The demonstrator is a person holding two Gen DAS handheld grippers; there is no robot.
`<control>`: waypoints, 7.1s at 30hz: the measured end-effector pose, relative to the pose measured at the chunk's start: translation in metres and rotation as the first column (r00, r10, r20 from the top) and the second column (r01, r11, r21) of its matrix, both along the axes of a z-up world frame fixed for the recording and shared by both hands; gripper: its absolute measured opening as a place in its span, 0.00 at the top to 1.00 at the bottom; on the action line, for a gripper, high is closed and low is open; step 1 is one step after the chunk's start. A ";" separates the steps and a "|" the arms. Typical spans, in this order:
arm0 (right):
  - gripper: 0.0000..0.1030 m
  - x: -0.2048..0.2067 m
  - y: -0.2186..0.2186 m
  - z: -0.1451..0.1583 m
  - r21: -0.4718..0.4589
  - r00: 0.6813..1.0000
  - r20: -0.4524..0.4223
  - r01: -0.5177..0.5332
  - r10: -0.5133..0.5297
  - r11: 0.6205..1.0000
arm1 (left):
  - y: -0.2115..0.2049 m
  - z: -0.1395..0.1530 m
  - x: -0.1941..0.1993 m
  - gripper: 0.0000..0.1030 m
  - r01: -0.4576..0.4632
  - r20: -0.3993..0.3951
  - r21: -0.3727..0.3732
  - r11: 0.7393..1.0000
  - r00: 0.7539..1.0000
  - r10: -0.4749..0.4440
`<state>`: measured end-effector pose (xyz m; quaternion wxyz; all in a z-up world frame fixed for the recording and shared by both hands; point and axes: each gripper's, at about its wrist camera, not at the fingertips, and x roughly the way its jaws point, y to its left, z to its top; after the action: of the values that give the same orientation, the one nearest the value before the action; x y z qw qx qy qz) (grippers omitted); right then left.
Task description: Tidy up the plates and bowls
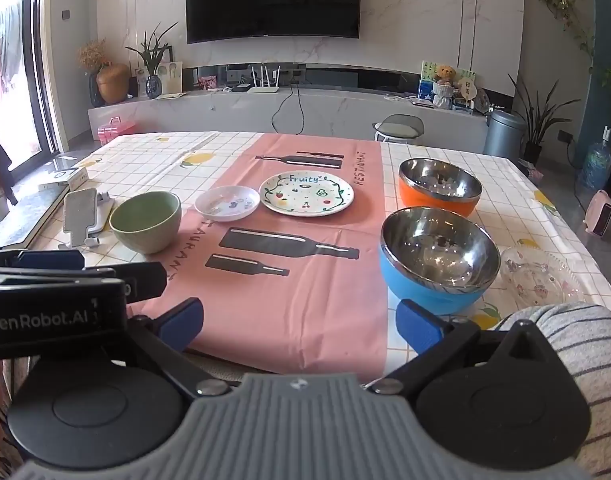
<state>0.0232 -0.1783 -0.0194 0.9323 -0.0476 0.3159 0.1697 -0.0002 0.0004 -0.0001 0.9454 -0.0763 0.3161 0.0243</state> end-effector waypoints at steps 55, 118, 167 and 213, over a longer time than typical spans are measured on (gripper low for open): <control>0.03 -0.006 0.004 0.003 0.003 0.999 -0.017 -0.027 0.027 1.000 | 0.005 0.007 -0.004 0.08 -0.006 -0.044 -0.023 1.000 0.999 0.005; 0.24 0.152 -0.138 -0.036 0.070 0.919 -0.239 0.338 -0.313 0.939 | -0.100 -0.031 0.214 0.18 0.432 -0.397 -0.096 0.897 0.810 -0.432; 0.90 0.125 -0.091 -0.007 0.330 0.960 -0.271 0.158 -0.067 0.931 | -0.027 -0.003 0.164 0.91 0.331 -0.360 -0.040 0.943 0.875 -0.323; 0.82 0.142 0.027 -0.042 0.258 0.934 -0.355 0.057 0.040 0.964 | 0.091 -0.047 0.158 0.86 0.136 -0.372 -0.179 0.974 0.907 -0.195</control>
<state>0.1652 -0.1513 -0.0611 0.8579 0.1103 0.4548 0.2120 0.1578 0.0912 -0.0473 0.8544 -0.1133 0.5028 -0.0653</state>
